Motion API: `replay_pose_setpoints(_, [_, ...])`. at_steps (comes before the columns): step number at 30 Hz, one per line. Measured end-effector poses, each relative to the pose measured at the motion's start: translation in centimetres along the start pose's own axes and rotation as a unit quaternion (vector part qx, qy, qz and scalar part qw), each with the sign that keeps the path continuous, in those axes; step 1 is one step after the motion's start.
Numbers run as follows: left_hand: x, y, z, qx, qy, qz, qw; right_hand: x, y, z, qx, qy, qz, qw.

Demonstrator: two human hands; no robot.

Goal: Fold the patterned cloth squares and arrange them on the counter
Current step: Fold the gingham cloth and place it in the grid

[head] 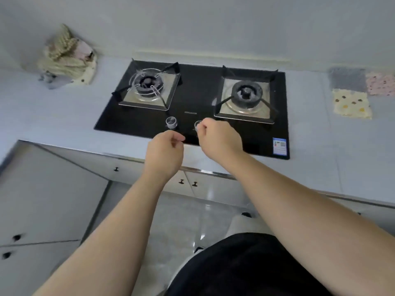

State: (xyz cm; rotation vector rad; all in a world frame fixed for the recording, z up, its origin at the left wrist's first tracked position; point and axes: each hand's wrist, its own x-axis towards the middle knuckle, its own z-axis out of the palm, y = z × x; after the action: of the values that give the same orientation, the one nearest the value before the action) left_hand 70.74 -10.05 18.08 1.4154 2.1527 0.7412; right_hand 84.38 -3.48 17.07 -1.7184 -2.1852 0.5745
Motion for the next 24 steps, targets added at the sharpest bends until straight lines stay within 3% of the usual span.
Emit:
replay_pose_setpoints(8, [1.9, -9.0, -6.6, -0.044, 0.090, -0.108, 0.989, 1.9, -11.4, 7.2, -0.008, -0.092, -0.118, 0.989])
replay_pose_setpoints(24, [19.6, -21.8, -19.6, -0.072, 0.173, -0.213, 0.959, 19.9, -29.2, 17.7, 0.038, -0.186, -0.177, 0.966])
